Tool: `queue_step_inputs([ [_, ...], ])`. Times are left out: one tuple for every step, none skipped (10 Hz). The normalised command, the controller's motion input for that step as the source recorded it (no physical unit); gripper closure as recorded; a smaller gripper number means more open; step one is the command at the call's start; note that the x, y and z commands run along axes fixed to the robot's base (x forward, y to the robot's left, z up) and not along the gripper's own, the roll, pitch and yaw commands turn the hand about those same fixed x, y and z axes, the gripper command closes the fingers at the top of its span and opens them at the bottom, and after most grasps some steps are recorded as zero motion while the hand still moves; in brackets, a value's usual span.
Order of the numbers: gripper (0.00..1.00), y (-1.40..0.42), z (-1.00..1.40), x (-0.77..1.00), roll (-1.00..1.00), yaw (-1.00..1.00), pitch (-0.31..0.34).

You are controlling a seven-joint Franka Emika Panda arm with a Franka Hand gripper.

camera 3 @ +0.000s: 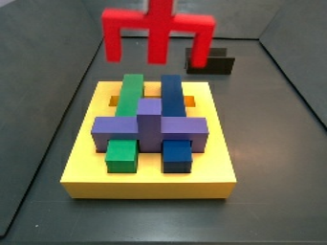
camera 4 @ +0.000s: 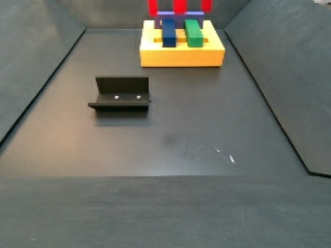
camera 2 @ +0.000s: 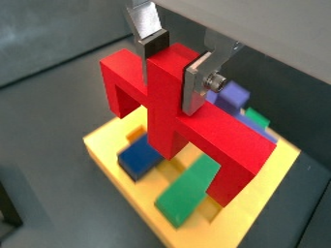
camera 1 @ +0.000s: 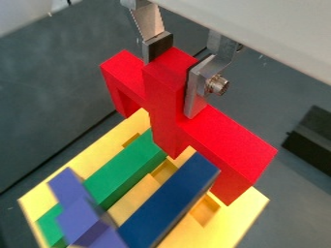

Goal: Pick up the red object. Move up. Place the red object on the fixture. Regrasp the red object. Move to above the board. Insert the red object.
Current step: Insert the red object.

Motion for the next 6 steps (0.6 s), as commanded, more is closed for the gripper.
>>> queue_step_inputs([
  [1.0,0.0,-0.49,-0.57,0.11,0.0,-0.214],
  [1.0,-0.01,-0.33,-0.33,0.04,0.0,-0.18],
  [1.0,-0.14,-0.28,-0.01,0.0,0.0,-0.139],
  [1.0,-0.23,-0.31,0.0,-0.03,0.0,-0.124],
  [1.0,-0.14,-0.19,0.22,-0.09,-0.07,-0.071],
  [1.0,0.0,-0.18,0.06,0.0,-0.14,-0.011],
])
